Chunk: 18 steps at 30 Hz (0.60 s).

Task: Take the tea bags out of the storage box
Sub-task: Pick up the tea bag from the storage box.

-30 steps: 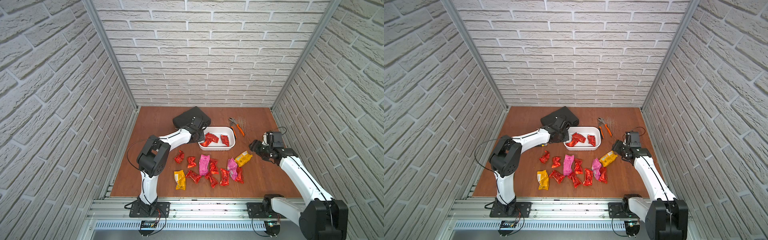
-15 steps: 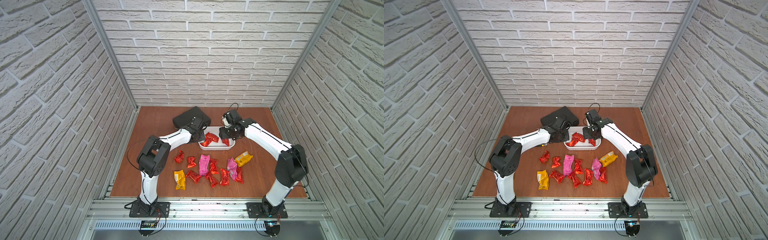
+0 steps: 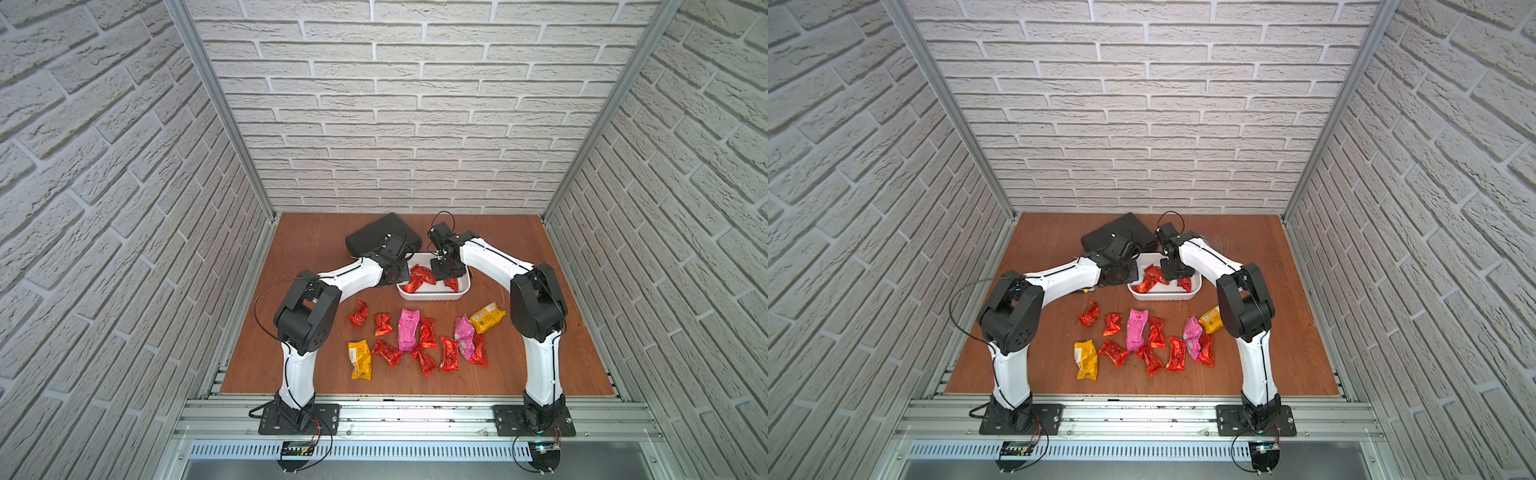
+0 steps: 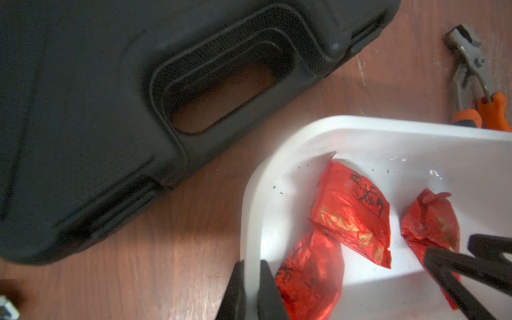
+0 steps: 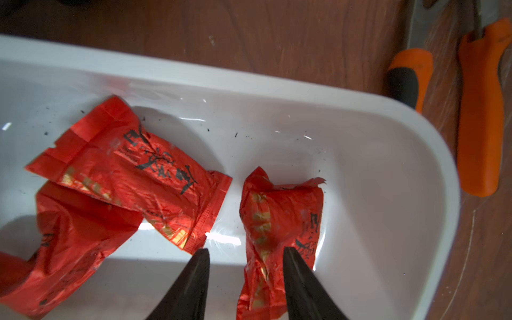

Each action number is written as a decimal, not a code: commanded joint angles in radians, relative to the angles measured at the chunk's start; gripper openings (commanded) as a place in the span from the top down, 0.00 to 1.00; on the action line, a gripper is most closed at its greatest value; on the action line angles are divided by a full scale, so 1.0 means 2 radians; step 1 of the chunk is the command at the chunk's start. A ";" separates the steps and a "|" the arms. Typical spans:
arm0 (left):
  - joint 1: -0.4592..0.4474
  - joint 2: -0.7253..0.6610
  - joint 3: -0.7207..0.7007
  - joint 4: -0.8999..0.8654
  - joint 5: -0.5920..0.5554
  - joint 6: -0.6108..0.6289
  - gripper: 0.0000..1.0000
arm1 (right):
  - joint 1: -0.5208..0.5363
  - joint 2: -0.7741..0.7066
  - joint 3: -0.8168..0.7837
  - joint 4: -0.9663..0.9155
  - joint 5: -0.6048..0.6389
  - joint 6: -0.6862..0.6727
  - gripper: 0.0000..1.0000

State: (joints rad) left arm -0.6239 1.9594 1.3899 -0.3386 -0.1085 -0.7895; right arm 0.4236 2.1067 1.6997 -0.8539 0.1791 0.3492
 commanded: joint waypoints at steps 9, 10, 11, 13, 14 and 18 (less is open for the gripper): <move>-0.002 -0.007 0.001 0.010 -0.008 -0.006 1.00 | 0.004 0.002 0.009 -0.011 0.027 0.001 0.93; -0.002 -0.007 0.000 0.011 -0.007 -0.006 1.00 | 0.003 -0.001 0.009 -0.010 0.026 0.000 0.96; -0.002 -0.007 0.000 0.011 -0.007 -0.006 1.00 | 0.004 -0.003 0.008 -0.010 0.024 -0.002 0.98; -0.002 -0.007 -0.001 0.012 -0.008 -0.007 1.00 | 0.004 -0.011 0.008 -0.011 0.019 -0.004 0.98; -0.002 -0.007 -0.002 0.014 -0.008 -0.008 1.00 | 0.004 -0.017 0.008 -0.012 0.015 -0.004 0.98; -0.002 -0.007 -0.004 0.016 -0.008 -0.010 1.00 | 0.004 -0.061 0.001 -0.008 -0.008 -0.006 0.98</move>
State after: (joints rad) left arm -0.6239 1.9594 1.3899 -0.3378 -0.1085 -0.7975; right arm 0.4236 2.1067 1.6997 -0.8688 0.1978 0.3492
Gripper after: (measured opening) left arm 0.097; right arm 0.061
